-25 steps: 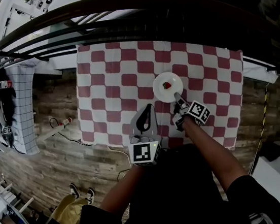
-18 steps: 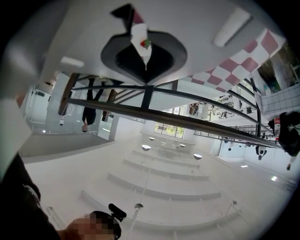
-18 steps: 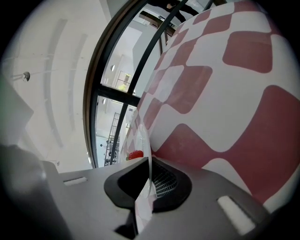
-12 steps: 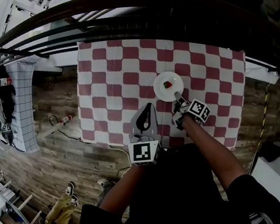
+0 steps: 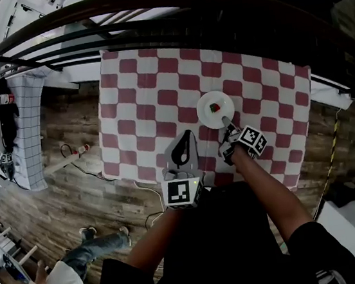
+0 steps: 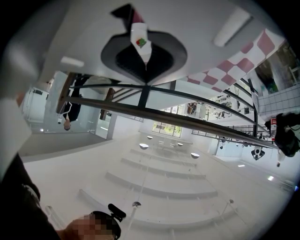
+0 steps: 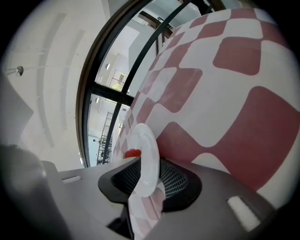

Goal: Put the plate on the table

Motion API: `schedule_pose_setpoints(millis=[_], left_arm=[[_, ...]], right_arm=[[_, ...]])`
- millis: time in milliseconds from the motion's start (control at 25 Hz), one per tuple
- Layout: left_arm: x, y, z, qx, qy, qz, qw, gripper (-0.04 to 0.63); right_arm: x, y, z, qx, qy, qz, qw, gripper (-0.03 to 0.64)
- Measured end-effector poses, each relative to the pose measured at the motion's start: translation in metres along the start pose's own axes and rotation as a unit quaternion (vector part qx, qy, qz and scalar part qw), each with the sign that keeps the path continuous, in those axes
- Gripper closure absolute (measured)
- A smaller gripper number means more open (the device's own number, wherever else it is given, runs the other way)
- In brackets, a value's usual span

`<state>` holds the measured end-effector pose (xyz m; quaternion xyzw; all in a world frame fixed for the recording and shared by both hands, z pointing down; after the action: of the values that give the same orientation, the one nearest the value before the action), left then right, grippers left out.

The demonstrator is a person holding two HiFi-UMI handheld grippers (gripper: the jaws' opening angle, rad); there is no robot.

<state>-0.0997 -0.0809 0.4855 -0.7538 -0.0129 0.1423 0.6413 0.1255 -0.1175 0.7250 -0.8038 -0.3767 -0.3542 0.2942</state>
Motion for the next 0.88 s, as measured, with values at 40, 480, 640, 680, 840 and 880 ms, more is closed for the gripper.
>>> schedule_pose_setpoints(millis=[40, 480, 640, 680, 840, 880], left_arm=[[0.000, 0.000, 0.002, 0.002, 0.000, 0.002, 1.0000, 0.584], [0.005, -0.006, 0.022, 0.015, -0.010, 0.010, 0.9998, 0.584], [0.008, -0.003, 0.026, 0.012, -0.015, 0.013, 0.9997, 0.584], [0.009, -0.002, 0.026, 0.013, -0.017, 0.012, 0.9997, 0.584], [0.013, 0.002, 0.026, 0.019, -0.032, 0.016, 0.9992, 0.584], [0.014, 0.002, 0.027, 0.020, -0.034, 0.016, 0.9991, 0.584]], right_arm=[[0.001, 0.000, 0.002, 0.002, -0.006, 0.003, 1.000, 0.493], [-0.001, 0.004, 0.030, 0.008, -0.004, 0.007, 1.000, 0.472], [-0.017, 0.005, 0.044, 0.007, 0.020, 0.009, 1.000, 0.474], [-0.021, 0.005, 0.047, 0.009, 0.027, 0.009, 1.000, 0.474], [-0.038, 0.007, 0.062, 0.018, 0.048, 0.015, 0.999, 0.490], [-0.043, 0.008, 0.066, 0.023, 0.052, 0.019, 0.998, 0.503]])
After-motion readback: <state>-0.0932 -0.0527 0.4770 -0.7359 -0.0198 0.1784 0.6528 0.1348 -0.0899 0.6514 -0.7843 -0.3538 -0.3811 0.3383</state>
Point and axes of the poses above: the fingertips, and each gripper's own axes: z backward along the fingers, x to its right, y out of its top, the point moved 9 cm from there along z, backward along the fingers, and after that the axes turned 12 degrees about x, right-handed, at the moved point
